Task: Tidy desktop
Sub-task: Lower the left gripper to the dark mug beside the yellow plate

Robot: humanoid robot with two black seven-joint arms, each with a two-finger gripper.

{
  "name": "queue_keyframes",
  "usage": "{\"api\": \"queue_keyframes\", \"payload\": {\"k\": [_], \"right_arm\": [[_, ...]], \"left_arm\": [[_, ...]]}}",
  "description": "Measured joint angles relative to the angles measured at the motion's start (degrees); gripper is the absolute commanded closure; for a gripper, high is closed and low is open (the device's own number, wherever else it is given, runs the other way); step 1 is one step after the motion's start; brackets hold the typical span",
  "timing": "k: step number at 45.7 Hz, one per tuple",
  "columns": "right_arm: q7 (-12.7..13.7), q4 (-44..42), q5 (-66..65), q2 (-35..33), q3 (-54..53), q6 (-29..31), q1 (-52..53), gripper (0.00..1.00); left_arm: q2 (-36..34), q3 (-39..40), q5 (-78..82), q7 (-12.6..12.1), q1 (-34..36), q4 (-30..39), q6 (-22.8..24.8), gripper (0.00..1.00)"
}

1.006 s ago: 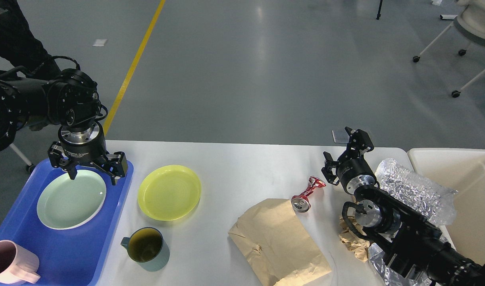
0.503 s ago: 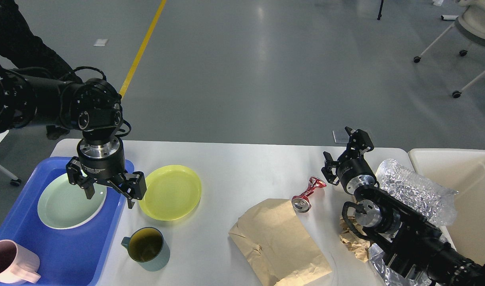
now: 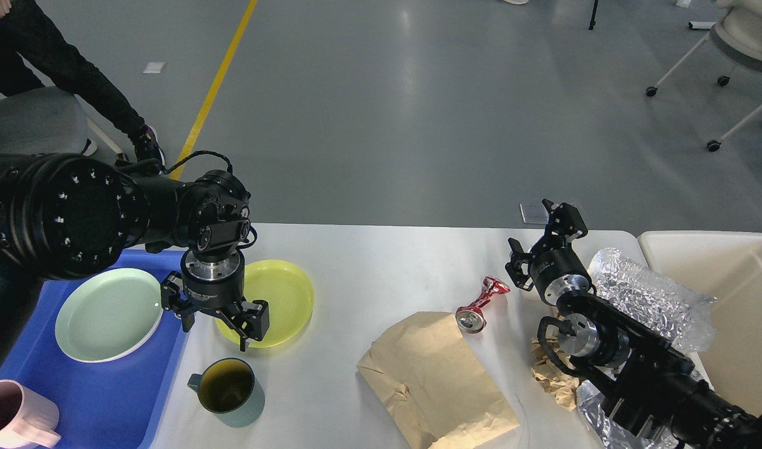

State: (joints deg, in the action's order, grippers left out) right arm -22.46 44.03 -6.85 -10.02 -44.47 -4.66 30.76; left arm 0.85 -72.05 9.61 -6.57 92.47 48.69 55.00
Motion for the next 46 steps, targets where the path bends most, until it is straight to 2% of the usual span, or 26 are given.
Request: {"api": "queue_keyframes", "payload": {"k": [27, 38, 46], "right_arm": [[-0.02, 0.0, 0.0, 0.0, 0.0, 0.0, 0.0, 0.0], [-0.04, 0.0, 0.0, 0.0, 0.0, 0.0, 0.0, 0.0], [-0.04, 0.0, 0.0, 0.0, 0.0, 0.0, 0.0, 0.0]], "left_arm": [[0.75, -0.14, 0.3, -0.54, -3.8, 0.26, 0.0, 0.04], [0.91, -0.19, 0.41, -0.6, -5.08, -1.2, 0.0, 0.07], [1.95, -0.34, 0.41, -0.6, -6.81, -3.01, 0.0, 0.14]]}}
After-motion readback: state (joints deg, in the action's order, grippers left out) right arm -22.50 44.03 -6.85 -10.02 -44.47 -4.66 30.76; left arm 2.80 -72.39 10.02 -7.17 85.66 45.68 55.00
